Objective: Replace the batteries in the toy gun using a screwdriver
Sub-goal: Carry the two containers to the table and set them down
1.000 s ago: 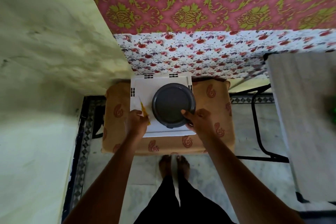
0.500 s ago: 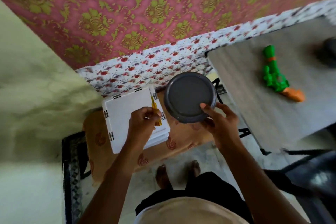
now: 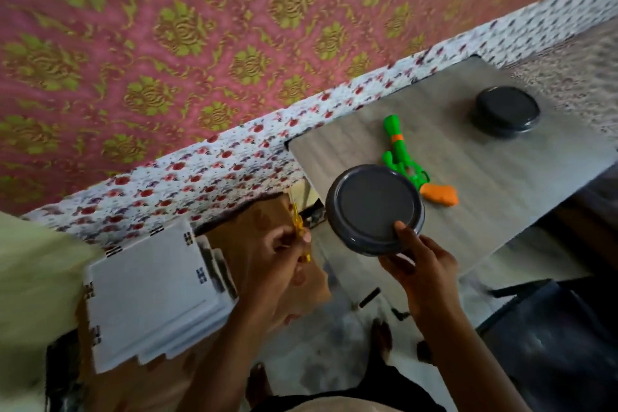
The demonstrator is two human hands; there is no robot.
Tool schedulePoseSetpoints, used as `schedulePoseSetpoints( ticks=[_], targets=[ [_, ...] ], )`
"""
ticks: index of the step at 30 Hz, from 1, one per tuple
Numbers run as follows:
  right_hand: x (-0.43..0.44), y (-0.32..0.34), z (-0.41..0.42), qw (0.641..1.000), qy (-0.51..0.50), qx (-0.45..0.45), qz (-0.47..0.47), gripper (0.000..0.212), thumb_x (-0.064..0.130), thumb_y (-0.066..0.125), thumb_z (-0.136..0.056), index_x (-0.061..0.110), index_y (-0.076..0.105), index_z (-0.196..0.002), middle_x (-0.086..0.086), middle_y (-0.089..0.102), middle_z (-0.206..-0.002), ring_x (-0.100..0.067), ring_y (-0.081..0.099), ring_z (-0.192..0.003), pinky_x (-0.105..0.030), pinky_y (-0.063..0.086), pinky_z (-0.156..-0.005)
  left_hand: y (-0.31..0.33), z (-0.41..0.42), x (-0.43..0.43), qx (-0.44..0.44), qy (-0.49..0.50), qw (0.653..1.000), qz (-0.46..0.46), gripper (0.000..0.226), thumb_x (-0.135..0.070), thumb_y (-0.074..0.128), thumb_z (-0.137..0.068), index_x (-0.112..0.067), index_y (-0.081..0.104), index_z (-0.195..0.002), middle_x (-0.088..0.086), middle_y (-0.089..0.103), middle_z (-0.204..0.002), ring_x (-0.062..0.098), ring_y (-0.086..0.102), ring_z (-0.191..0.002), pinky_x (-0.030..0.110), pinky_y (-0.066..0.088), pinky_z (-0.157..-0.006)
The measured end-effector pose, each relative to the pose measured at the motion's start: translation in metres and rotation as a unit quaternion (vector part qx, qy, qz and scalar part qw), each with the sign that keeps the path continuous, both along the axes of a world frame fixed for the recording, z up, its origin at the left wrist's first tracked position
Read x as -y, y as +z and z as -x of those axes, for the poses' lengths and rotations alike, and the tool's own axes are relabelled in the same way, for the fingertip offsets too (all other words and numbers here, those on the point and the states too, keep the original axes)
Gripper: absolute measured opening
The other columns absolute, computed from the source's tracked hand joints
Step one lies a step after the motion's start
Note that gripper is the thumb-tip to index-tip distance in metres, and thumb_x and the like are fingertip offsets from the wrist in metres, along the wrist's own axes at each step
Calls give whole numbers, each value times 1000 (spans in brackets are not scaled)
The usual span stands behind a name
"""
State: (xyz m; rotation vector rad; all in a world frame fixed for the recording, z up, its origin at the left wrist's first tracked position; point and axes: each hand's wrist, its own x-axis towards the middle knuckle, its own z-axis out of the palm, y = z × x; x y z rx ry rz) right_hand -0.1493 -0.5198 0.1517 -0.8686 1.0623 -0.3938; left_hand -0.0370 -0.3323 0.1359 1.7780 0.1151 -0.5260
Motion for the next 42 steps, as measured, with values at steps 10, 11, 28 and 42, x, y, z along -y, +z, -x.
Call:
schedulePoseSetpoints(
  ticks=[10,11,28,42],
  targets=[
    [144,-15,-5,999,30,-15,-23,46,21,84,-83,3,67,-121,-18,75,-107,-30,79,-87,-38,65,-75,9,24,151,-4,44,999,2,4,-19,74,-92,-17,73,-89,-4,70,-63,1,61,-54,24,55,-57],
    [153,-16,-6,999,38,-18,-22,47,22,84,-83,3,67,-122,-17,75,-108,-30,79,-88,-39,65,-76,9,25,160,-3,48,999,3,6,-18,74,-92,-19,73,-87,-4,71,-64,3,62,-57,28,56,-60],
    [208,-7,-36,1000,-2,-16,-20,36,21,80,-86,-5,70,-109,-22,73,-107,-34,76,-94,-46,63,-85,-3,-11,223,-56,8,998,41,5,-15,73,-93,-11,74,-91,18,76,-85,24,70,-74,25,59,-60],
    [426,-48,-87,998,28,-52,23,27,20,78,-89,-1,71,-105,-16,74,-96,-24,78,-80,-46,62,-87,-56,-53,423,-36,37,999,2,6,-7,76,-87,-2,75,-87,3,66,-62,12,60,-52,28,54,-56]
  ],
)
